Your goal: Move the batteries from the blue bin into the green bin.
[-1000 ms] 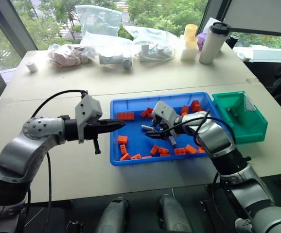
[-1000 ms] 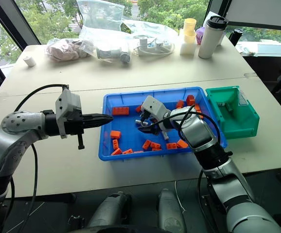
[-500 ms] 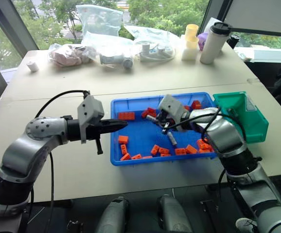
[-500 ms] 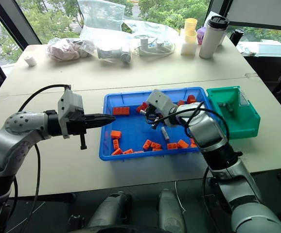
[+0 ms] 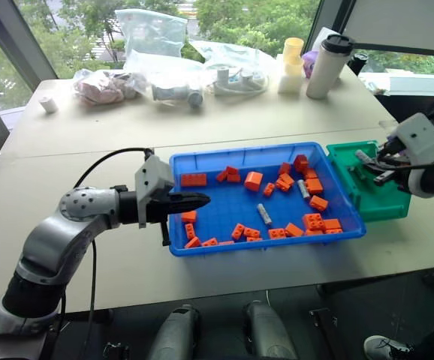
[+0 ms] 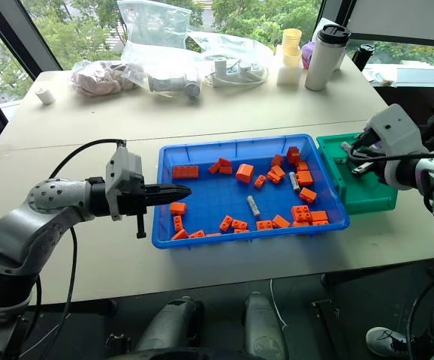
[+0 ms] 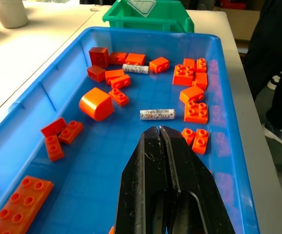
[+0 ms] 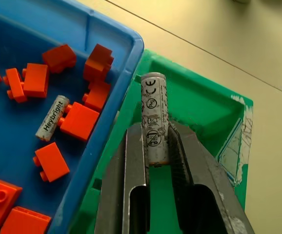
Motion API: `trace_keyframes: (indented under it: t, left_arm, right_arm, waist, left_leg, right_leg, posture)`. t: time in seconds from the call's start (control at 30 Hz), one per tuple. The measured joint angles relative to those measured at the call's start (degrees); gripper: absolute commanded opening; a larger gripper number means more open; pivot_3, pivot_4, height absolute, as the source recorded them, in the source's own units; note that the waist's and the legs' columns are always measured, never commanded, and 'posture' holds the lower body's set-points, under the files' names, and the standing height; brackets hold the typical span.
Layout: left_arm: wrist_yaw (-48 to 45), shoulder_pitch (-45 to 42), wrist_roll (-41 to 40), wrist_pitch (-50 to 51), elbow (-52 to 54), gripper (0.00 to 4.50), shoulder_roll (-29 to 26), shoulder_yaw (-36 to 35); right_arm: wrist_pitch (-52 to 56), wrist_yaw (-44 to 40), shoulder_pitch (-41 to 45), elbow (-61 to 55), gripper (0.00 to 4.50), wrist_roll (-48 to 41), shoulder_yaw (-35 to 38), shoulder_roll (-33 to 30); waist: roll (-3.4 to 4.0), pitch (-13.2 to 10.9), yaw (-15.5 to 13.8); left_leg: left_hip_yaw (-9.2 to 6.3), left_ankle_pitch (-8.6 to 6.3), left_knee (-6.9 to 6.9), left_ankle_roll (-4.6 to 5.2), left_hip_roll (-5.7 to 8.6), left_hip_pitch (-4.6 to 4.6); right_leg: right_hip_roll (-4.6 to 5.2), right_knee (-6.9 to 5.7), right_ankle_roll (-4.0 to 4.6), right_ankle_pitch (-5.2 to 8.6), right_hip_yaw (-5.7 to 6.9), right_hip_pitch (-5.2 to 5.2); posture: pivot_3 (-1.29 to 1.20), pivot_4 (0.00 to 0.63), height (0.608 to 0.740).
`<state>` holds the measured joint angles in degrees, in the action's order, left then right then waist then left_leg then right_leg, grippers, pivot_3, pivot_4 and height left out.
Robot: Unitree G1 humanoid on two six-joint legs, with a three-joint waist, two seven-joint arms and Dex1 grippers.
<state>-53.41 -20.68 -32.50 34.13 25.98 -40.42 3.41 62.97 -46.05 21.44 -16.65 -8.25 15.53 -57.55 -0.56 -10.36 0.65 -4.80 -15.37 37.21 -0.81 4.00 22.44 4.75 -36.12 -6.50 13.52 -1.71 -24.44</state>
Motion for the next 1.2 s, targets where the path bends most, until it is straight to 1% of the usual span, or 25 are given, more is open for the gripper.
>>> trace_keyframes:
  t: [0.03, 0.1, 0.13, 0.3, 0.33, 0.43, 0.5, 0.53, 0.57, 0.67, 0.73, 0.8, 0.93, 1.1, 1.17, 1.2]
  left_arm:
    - [-0.1, 0.0, 0.1, 0.0, -0.1, 0.0, 0.0, 0.0]
    - [-0.1, -0.1, 0.4, 0.0, -0.2, 0.0, 0.0, 0.0]
    - [-0.2, -0.1, 0.5, 0.0, -0.2, 0.0, 0.0, 0.1]
    - [-0.4, -0.2, 0.6, 0.0, -0.1, 0.0, 0.0, 0.1]
    - [-0.4, -0.2, 0.7, 0.0, -0.2, 0.0, 0.0, 0.1]
    - [-0.5, -0.3, 0.7, 0.0, -0.2, 0.0, 0.0, 0.1]
    - [-0.5, -0.5, 0.7, 0.0, -0.3, 0.0, 0.0, 0.1]
    - [-0.5, -0.5, 0.7, 0.0, -0.4, 0.0, 0.0, 0.1]
    - [-0.5, -0.7, 0.7, 0.0, -0.5, 0.0, 0.1, 0.2]
    - [-0.4, -1.7, 0.8, 0.1, -0.6, 0.0, 0.3, 0.3]
    - [0.1, -1.7, 0.8, 0.1, -0.6, 0.0, 0.4, 0.3]
    - [0.4, -1.6, 0.9, 0.2, -0.6, 0.0, 0.3, 0.2]
    - [0.7, -1.0, 0.8, 0.3, -0.3, 0.0, -0.1, 0.1]
    - [1.2, -0.7, 0.8, 0.3, 0.1, 0.0, -0.1, 0.0]
    - [1.4, -0.2, 0.8, 0.4, 0.5, 0.0, -0.1, 0.0]
    - [1.5, 0.1, 0.8, 0.4, 0.8, 0.0, -0.1, -0.1]
  right_arm:
    - [-1.3, 0.2, -2.3, 1.2, 0.03, 0.2, 0.6, -0.1]
    - [-2.6, 0.6, -4.8, 2.4, 1.1, 0.1, 0.7, -0.1]
    - [-2.8, 0.7, -5.3, 2.5, 1.52, -0.1, 0.8, -0.1]
    - [-3.3, 2.0, -3.7, 2.5, 4.2, -2.0, 2.0, 0.1]
    - [-3.1, 2.2, -2.6, 2.2, 4.45, -2.4, 2.0, 0.1]
    - [-0.1, 2.6, 2.6, 0.1, 4.45, -5.2, 1.7, 0.4]
    - [3.1, 3.0, 6.9, -3.5, 4.45, -8.3, 1.1, 2.4]
    - [5.3, 3.4, 8.7, -5.3, 4.45, -9.7, 0.5, 4.4]
    - [8.1, 4.4, 10.6, -7.9, 4.45, -11.6, -0.7, 8.3]
    - [13.9, 8.6, 10.5, -12.9, 4.45, -14.6, -7.3, 18.2]
    - [16.2, 11.5, 9.1, -14.6, 4.45, -15.0, -10.7, 21.4]
    - [17.8, 14.2, 8.2, -15.7, 4.45, -15.0, -12.9, 23.3]
    - [20.0, 16.8, 6.8, -16.9, 4.45, -15.1, -18.3, 23.5]
    - [20.6, 17.6, 6.3, -16.2, 4.45, -15.1, -22.2, 22.3]
    - [20.3, 17.8, 6.0, -15.9, 4.45, -15.0, -24.1, 20.9]
    - [20.2, 17.9, 5.6, -15.5, 4.23, -14.9, -24.9, 20.5]
  waist:
    - [0.0, 0.0, 0.0]
    - [0.01, 0.0, -0.1]
    - [0.01, 0.0, 0.0]
    - [0.01, 0.0, 0.1]
    - [0.01, 0.0, 0.1]
    - [0.02, 0.0, 0.1]
    - [0.01, 0.0, 0.1]
    - [-0.02, 0.0, 0.1]
    - [-0.07, 0.0, 0.2]
    - [-0.06, 0.0, -0.2]
    - [-0.04, 0.0, -0.6]
    - [-0.04, 0.0, -1.0]
    - [-0.04, 0.0, -1.2]
    - [-0.04, 0.0, -1.1]
    - [-0.04, 0.0, -1.1]
    - [-0.05, 0.0, -1.1]
  left_leg:
    - [0.0, 0.0, 0.02, 0.0, 0.01, 0.01]
    - [0.03, 0.0, 0.06, 0.01, 0.03, 0.02]
    - [0.03, 0.0, 0.06, 0.01, 0.03, 0.01]
    - [0.01, 0.0, 0.05, 0.01, 0.01, 0.0]
    - [0.01, 0.0, 0.06, 0.01, 0.01, 0.0]
    - [-0.01, 0.0, 0.04, 0.01, 0.0, 0.0]
    - [-0.03, 0.0, 0.03, 0.01, -0.02, 0.0]
    - [-0.05, 0.0, 0.03, 0.01, -0.05, 0.0]
    - [-0.06, 0.0, 0.03, 0.01, -0.07, 0.0]
    - [-0.11, 0.0, 0.04, 0.0, -0.02, 0.05]
    - [-0.12, 0.0, 0.08, 0.01, 0.06, 0.11]
    - [-0.08, -0.02, 0.13, 0.04, 0.12, 0.12]
    - [-0.11, -0.02, 0.12, 0.04, 0.12, 0.09]
    - [-0.1, -0.02, 0.12, 0.04, 0.11, 0.08]
    - [-0.1, -0.02, 0.1, 0.04, 0.1, 0.08]
    - [-0.1, -0.02, 0.11, 0.04, 0.1, 0.08]
  right_leg:
    - [0.01, 0.01, 0.0, 0.0, 0.0, 0.01]
    - [0.04, 0.01, -0.01, -0.01, -0.01, 0.01]
    - [0.04, 0.01, -0.01, -0.01, -0.02, 0.01]
    - [0.01, 0.0, -0.01, 0.0, -0.01, 0.01]
    - [0.01, 0.0, -0.01, 0.0, -0.01, 0.01]
    - [0.0, 0.0, 0.0, 0.0, -0.01, 0.01]
    - [-0.02, 0.01, 0.0, 0.0, 0.0, 0.01]
    - [-0.04, 0.02, 0.0, 0.0, 0.02, 0.02]
    - [-0.06, 0.02, 0.0, 0.0, 0.02, 0.02]
    - [-0.02, 0.01, 0.0, 0.0, 0.04, -0.01]
    - [0.07, 0.03, -0.01, 0.0, 0.04, -0.04]
    - [0.15, 0.05, -0.01, -0.01, 0.04, -0.03]
    - [0.15, 0.02, -0.01, 0.0, 0.06, -0.02]
    - [0.11, 0.01, -0.01, 0.0, 0.07, -0.02]
    - [0.1, 0.02, -0.01, 0.0, 0.07, -0.02]
    - [0.09, 0.02, -0.01, 0.0, 0.07, -0.02]
  posture:
    - [0.0, 0.15, 0.74]
    - [0.0, 0.15, 0.74]
    - [0.0, 0.15, 0.74]
    - [0.0, 0.15, 0.74]
    - [0.0, 0.15, 0.74]
    - [0.0, 0.15, 0.74]
    - [0.0, 0.15, 0.74]
    - [0.0, 0.15, 0.74]
    - [0.0, 0.15, 0.74]
    - [0.0, 0.15, 0.74]
    - [0.0, 0.15, 0.74]
    - [0.0, 0.15, 0.74]
    - [0.0, 0.15, 0.74]
    - [0.0, 0.15, 0.74]
    - [0.0, 0.15, 0.74]
    - [0.0, 0.15, 0.74]
